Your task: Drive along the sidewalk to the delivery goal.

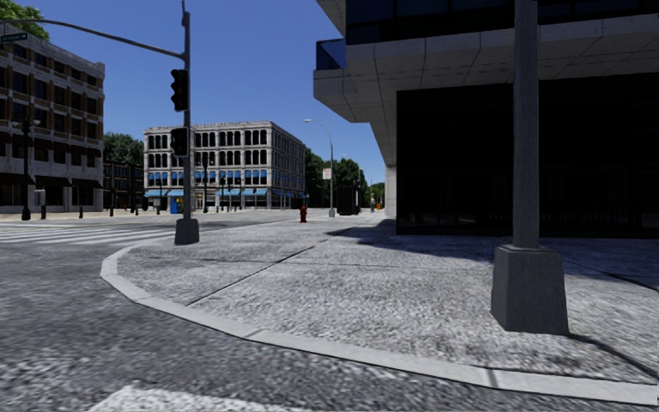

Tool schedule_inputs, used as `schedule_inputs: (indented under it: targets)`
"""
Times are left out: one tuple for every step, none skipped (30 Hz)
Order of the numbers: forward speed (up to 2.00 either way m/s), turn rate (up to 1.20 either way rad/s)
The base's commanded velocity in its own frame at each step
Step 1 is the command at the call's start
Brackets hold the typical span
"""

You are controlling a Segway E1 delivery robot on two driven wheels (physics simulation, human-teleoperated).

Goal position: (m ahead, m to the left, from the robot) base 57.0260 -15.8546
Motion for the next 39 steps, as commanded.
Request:
schedule_inputs:
  targets:
    - [2.00, -0.92]
    - [2.00, -0.92]
    - [2.00, -0.49]
    - [2.00, -0.07]
    - [2.00, 0.00]
    - [2.00, 0.00]
    - [2.00, 0.00]
    - [2.00, 0.00]
    - [2.00, 0.00]
    - [2.00, 0.00]
    - [2.00, 0.00]
    - [2.00, 0.00]
    - [2.00, 0.00]
    - [2.00, 0.00]
    - [2.00, 0.00]
    - [2.00, 0.00]
    - [2.00, 0.00]
    - [2.00, 0.00]
    - [2.00, 0.00]
    - [2.00, 0.00]
    - [2.00, 0.00]
    - [2.00, 0.00]
    - [2.00, 0.00]
    - [2.00, 0.00]
    - [2.00, 0.00]
    - [2.00, 0.00]
    - [2.00, 0.00]
    - [2.00, 0.00]
    - [2.00, 0.00]
    - [2.00, 0.00]
    - [2.00, 0.00]
    - [2.00, 0.00]
    - [2.00, 0.00]
    - [2.00, 0.00]
    - [2.00, 0.00]
    - [2.00, 0.00]
    - [2.00, 0.00]
    - [2.00, 0.00]
    - [2.00, 0.00]
